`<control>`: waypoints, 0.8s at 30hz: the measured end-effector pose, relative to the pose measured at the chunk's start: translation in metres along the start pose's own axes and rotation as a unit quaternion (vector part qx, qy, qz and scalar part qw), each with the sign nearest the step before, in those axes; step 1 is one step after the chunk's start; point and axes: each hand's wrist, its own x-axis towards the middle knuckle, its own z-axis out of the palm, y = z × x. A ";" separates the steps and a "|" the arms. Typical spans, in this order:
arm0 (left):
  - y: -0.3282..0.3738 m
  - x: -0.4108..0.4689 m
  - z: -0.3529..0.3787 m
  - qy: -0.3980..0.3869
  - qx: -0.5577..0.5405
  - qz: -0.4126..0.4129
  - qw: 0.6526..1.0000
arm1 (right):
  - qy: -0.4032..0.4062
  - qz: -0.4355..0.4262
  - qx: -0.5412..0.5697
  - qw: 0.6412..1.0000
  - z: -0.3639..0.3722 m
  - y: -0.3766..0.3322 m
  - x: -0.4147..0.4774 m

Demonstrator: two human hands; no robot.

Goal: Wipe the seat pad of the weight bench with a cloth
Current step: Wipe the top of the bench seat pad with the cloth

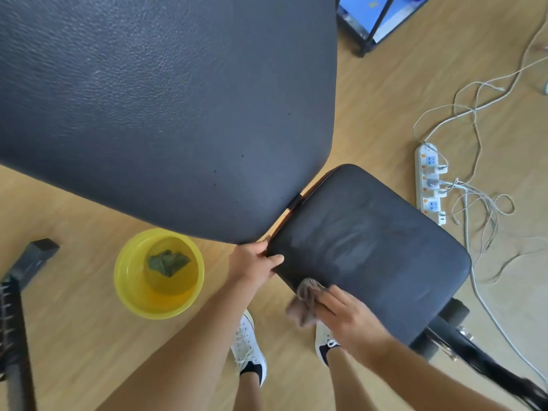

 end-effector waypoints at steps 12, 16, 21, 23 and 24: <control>0.003 -0.006 0.001 0.015 0.000 -0.005 1.000 | 0.148 0.288 0.030 0.945 -0.012 -0.004 0.033; -0.004 -0.044 -0.009 0.066 0.028 0.064 0.995 | 0.077 0.279 0.074 0.954 -0.038 -0.012 0.044; -0.025 -0.096 -0.067 0.135 0.034 0.111 0.984 | 0.053 0.196 0.133 0.970 -0.071 -0.071 0.100; -0.040 -0.113 -0.102 0.151 -0.012 0.100 0.983 | 0.039 0.175 0.165 0.970 -0.070 -0.103 0.120; -0.051 -0.121 -0.121 0.162 -0.041 0.096 0.981 | 0.022 0.170 0.186 0.967 -0.065 -0.120 0.128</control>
